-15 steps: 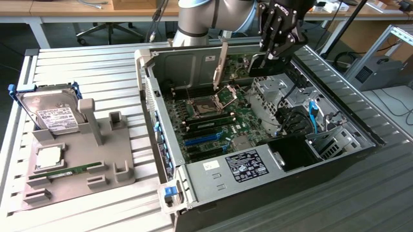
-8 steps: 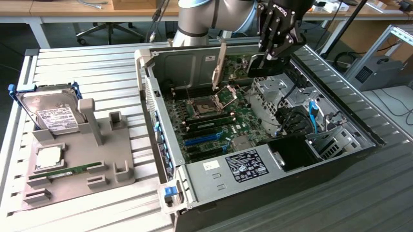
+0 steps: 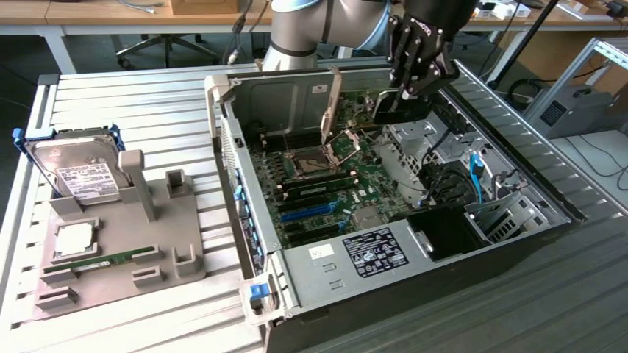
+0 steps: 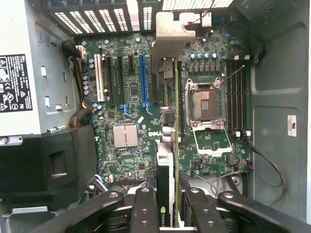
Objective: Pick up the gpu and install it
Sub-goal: 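Insert the gpu into the slot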
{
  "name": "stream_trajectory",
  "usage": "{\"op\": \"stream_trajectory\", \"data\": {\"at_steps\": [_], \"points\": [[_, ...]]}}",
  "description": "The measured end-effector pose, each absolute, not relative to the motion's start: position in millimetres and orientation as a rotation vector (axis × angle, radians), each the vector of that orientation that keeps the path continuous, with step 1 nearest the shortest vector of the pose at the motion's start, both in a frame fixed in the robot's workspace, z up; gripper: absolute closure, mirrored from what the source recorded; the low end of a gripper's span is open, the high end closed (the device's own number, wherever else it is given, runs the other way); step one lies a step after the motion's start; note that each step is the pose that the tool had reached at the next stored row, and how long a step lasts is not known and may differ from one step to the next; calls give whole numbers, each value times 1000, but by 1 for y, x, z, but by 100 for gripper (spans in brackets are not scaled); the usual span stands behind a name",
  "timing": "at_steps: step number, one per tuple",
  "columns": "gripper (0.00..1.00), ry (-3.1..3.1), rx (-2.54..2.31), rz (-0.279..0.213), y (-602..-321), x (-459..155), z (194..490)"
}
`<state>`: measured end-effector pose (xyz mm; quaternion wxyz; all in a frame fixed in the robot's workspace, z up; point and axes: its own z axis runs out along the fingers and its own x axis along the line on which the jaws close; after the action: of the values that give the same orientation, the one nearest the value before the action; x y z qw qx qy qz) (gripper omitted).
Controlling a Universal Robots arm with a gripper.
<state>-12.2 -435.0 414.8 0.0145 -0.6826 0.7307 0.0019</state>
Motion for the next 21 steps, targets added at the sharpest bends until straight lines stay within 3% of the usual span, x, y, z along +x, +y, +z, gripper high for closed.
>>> {"op": "stream_trajectory", "data": {"at_steps": [21], "points": [[73,2275,-2125,6,-435,-22,406]]}}
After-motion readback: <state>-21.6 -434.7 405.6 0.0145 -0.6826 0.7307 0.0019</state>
